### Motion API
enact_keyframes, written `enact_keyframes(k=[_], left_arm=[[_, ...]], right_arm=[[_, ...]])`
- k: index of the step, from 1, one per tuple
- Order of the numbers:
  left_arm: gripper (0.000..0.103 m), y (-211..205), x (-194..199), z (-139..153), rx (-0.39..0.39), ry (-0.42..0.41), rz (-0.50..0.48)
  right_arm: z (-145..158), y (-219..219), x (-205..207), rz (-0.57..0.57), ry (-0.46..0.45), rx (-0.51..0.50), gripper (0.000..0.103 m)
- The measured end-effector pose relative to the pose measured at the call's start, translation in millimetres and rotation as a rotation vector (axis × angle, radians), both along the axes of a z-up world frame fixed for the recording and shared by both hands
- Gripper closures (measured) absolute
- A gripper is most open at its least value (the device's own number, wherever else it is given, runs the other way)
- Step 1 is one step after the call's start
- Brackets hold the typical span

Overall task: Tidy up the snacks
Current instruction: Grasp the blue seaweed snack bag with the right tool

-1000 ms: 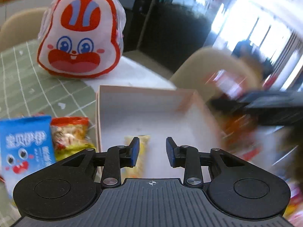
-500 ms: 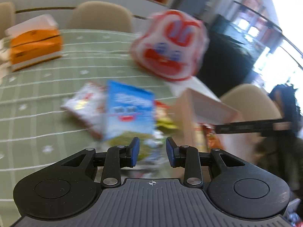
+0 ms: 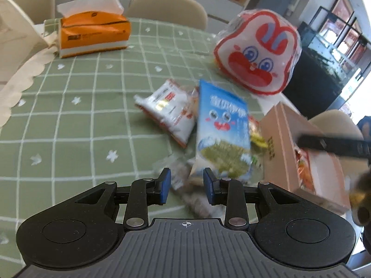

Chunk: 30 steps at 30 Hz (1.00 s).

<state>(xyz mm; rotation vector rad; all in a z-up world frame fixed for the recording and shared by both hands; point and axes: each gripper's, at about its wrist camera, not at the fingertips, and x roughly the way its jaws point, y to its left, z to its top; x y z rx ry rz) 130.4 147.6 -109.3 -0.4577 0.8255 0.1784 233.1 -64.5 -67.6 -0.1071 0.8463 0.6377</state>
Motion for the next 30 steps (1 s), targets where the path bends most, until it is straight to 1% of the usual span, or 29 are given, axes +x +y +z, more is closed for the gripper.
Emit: enact_keyframes(k=[3, 5, 7, 9, 11, 13, 16, 19, 20, 22, 23, 24, 28, 30], left_arm=[[0.069, 3, -15, -2, 0.006, 0.029, 0.012], [0.069, 6, -24, -2, -0.001, 0.041, 0.019], [0.069, 10, -33, -2, -0.001, 0.052, 0.023], [0.069, 13, -40, -1, 0.009, 0.058, 0.021], [0.069, 16, -48, -2, 0.016, 0.060, 0.023], [0.069, 21, -55, -4, 0.009, 0.069, 0.037], [0.069, 25, -63, -7, -0.002, 0.088, 0.038], [0.069, 28, -75, -9, -0.028, 0.075, 0.033], [0.069, 30, -79, -9, -0.039, 0.070, 0.035], [0.069, 33, -84, -11, -0.052, 0.064, 0.040], [0.069, 34, -87, -11, -0.057, 0.060, 0.043], [0.069, 36, -89, -12, -0.062, 0.056, 0.047], [0.069, 41, -96, -11, -0.077, 0.041, 0.064], [0.069, 42, -99, -11, -0.081, 0.038, 0.067]], right_arm=[[-1, 40, -11, 0.065, -0.023, 0.009, 0.025], [-7, 68, -13, 0.096, -0.025, -0.019, 0.025], [-18, 90, -8, 0.088, -0.002, -0.052, 0.025], [-28, 103, 0, 0.040, 0.017, -0.070, 0.025], [-35, 107, 7, 0.006, 0.039, -0.072, 0.025], [-41, 112, 9, -0.008, 0.042, -0.084, 0.020], [-49, 117, 9, 0.002, 0.060, -0.109, 0.020], [-49, 115, 2, 0.014, 0.095, -0.090, 0.021], [-48, 114, -2, 0.013, 0.090, -0.089, 0.022], [-46, 113, -14, 0.027, 0.077, -0.096, 0.038], [-45, 113, -20, 0.044, 0.080, -0.098, 0.042], [-45, 113, -25, 0.060, 0.090, -0.098, 0.053], [-41, 106, -51, 0.110, 0.123, -0.085, 0.062], [-40, 100, -62, 0.136, 0.136, -0.077, 0.064]])
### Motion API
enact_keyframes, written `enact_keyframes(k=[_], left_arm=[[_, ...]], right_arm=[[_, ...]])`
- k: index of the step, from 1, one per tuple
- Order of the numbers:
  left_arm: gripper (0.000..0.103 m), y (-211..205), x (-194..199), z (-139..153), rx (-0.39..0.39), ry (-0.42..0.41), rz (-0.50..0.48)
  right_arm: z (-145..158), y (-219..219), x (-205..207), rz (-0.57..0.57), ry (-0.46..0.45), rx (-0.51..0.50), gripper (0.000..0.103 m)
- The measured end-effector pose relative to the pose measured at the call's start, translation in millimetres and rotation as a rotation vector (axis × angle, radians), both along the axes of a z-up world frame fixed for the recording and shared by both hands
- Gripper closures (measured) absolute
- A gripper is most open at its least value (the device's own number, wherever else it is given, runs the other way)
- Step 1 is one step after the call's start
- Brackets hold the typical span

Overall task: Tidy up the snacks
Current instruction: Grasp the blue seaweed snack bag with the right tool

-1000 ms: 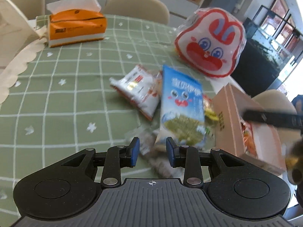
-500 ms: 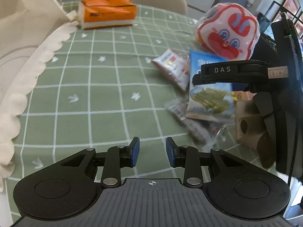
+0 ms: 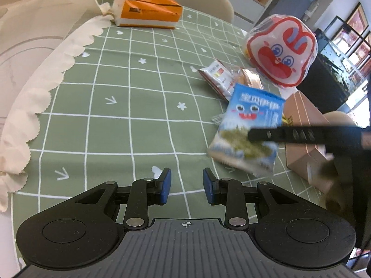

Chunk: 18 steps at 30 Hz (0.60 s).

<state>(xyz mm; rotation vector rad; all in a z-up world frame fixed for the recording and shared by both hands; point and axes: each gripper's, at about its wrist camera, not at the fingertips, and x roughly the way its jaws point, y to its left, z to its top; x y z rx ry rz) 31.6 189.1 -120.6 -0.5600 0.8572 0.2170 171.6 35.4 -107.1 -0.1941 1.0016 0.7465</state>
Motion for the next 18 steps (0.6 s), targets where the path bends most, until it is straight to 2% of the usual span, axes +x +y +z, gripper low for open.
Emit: enact_keyframes(k=[6, 13, 18], left_arm=[[0.069, -10, -2, 0, -0.014, 0.002, -0.016], [0.069, -41, 6, 5, -0.008, -0.006, -0.099], [0.069, -59, 16, 8, -0.003, -0.010, -0.137]], right_arm=[[0, -30, -29, 0.029, 0.059, 0.021, 0.073], [-11, -87, -40, -0.051, 0.131, 0.052, 0.074], [-20, -116, -45, -0.096, 0.150, 0.053, 0.074]])
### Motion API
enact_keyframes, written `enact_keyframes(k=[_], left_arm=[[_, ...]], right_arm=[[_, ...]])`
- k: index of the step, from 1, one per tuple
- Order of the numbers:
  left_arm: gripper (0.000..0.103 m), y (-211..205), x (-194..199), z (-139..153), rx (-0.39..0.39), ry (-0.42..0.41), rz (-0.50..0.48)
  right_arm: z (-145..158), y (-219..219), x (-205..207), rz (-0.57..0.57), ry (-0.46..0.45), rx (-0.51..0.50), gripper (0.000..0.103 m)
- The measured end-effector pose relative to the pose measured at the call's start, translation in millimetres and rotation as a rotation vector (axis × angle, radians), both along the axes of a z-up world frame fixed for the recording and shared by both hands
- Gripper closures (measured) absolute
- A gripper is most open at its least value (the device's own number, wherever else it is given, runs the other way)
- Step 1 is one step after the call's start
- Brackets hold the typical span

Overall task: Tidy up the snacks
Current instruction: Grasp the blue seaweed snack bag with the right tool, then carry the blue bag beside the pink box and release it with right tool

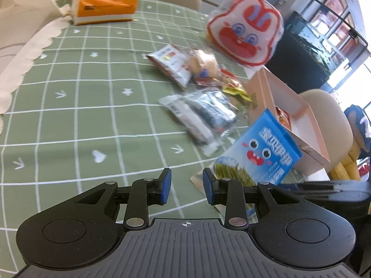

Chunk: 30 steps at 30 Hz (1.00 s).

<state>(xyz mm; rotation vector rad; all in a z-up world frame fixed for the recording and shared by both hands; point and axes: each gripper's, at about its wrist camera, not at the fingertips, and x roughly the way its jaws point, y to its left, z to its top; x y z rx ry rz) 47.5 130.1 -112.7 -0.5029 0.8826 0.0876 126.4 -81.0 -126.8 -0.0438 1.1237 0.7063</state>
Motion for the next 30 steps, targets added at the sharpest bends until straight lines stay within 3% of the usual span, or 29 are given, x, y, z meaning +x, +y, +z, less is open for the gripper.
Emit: enact_keyframes(k=[8, 12, 19, 24, 30], left_arm=[[0.069, -16, 14, 1, 0.012, 0.000, -0.040], [0.069, -22, 20, -2, 0.013, 0.007, -0.060], [0.069, -13, 24, -6, 0.025, -0.018, -0.055], [0.069, 3, 39, -2, 0.061, -0.049, -0.035], [0.069, 6, 74, 1, 0.087, -0.070, -0.090]], right_arm=[[-9, -49, -10, -0.071, 0.017, -0.022, 0.072], [-13, -66, -15, -0.118, -0.017, -0.011, 0.048], [-20, -64, -29, -0.110, -0.095, 0.009, 0.037], [-18, -65, -35, -0.105, -0.117, 0.030, 0.037], [-13, -77, -37, -0.165, -0.194, 0.000, 0.037]])
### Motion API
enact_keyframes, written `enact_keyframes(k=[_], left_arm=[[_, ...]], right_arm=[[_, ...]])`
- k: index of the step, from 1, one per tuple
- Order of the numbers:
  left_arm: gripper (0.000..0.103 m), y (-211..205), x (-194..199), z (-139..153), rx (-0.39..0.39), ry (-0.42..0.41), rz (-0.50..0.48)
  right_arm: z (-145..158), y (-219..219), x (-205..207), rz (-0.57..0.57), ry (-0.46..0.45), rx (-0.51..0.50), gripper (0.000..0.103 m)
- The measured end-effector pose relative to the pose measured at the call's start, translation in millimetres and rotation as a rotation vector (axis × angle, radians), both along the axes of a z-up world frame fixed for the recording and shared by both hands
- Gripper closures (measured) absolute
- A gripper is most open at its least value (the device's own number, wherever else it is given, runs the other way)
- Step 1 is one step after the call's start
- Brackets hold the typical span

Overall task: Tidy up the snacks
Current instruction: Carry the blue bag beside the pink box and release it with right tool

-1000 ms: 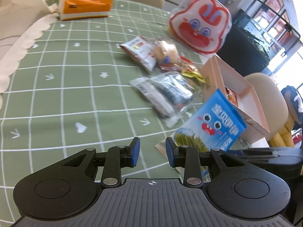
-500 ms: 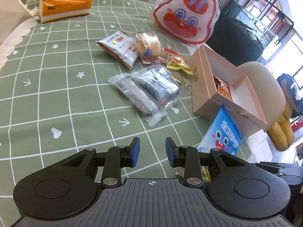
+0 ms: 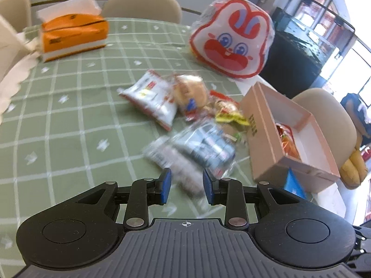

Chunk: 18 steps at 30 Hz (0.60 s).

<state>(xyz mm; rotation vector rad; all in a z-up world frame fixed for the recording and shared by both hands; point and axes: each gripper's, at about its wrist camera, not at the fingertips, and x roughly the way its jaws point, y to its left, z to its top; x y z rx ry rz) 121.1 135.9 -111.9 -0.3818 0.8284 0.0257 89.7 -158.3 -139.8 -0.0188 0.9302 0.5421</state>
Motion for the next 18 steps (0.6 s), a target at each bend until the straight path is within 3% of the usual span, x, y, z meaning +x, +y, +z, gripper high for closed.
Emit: enact_keyframes(k=[4, 8, 15, 18], left_arm=[[0.069, 2, 25, -1, -0.021, 0.016, 0.012], [0.069, 10, 27, -6, 0.005, 0.055, 0.084], [0.069, 33, 1, -7, 0.026, 0.100, 0.144], [0.069, 45, -13, -9, 0.006, 0.123, 0.159]], right_arm=[[10, -4, 3, 0.005, -0.012, 0.019, 0.037], [40, 16, 10, 0.114, -0.089, 0.069, 0.037], [60, 115, 77, 0.257, -0.102, 0.005, 0.037], [56, 156, 110, 0.249, -0.139, -0.034, 0.037]])
